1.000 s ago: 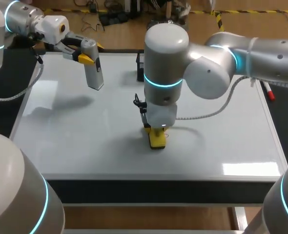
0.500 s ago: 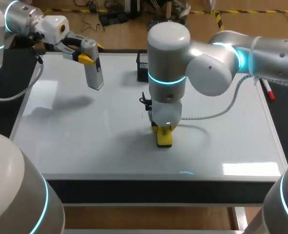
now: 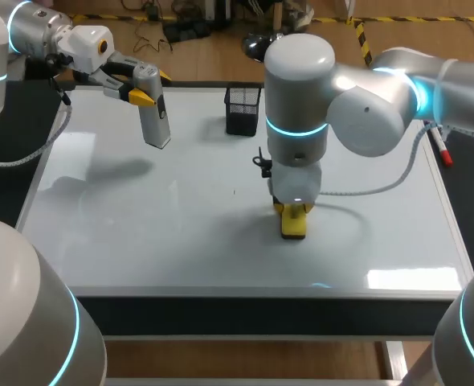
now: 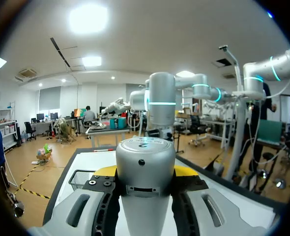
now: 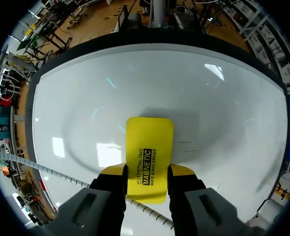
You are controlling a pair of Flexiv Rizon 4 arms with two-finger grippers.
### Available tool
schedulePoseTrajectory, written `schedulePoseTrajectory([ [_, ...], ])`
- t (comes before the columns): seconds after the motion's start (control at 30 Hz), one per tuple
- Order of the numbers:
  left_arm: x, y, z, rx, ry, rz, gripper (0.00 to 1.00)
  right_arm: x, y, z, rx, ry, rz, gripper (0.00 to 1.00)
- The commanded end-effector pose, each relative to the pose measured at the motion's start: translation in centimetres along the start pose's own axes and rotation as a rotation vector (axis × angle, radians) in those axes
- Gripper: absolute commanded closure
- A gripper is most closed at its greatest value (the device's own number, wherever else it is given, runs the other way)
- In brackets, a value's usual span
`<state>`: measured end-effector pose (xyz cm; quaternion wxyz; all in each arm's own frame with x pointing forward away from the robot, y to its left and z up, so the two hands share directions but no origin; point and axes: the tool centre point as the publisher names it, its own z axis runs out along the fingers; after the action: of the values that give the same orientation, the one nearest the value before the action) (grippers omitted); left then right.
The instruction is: Pick up the inspection probe, press it on each red-marked spot on the whiteboard one by one, put down the probe, pick up the eraser, and wipe off all the red marks.
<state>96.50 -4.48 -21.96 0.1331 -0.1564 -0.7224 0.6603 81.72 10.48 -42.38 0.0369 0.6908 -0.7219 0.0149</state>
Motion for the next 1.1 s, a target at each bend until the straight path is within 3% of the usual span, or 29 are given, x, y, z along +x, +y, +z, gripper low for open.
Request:
schedulePoseTrajectory([
  [0.03,-0.1,0.0,-0.1,0.001,0.003,-0.001,1.0,0.9,-0.1,0.0,0.008,-0.007,0.001,1.0],
  [0.27,-0.1,0.0,-0.1,0.001,0.003,-0.001,1.0,1.2,-0.6,-1.5,0.01,-0.019,-0.004,1.0],
  [0.8,-0.1,0.0,-0.1,0.001,0.003,-0.001,1.0,3.4,-5.2,-6.4,0.069,-0.029,0.015,1.0],
  [1.1,-0.1,0.0,-0.1,0.001,0.003,-0.001,1.0,3.4,-5.2,-6.4,0.069,-0.029,0.015,1.0],
])
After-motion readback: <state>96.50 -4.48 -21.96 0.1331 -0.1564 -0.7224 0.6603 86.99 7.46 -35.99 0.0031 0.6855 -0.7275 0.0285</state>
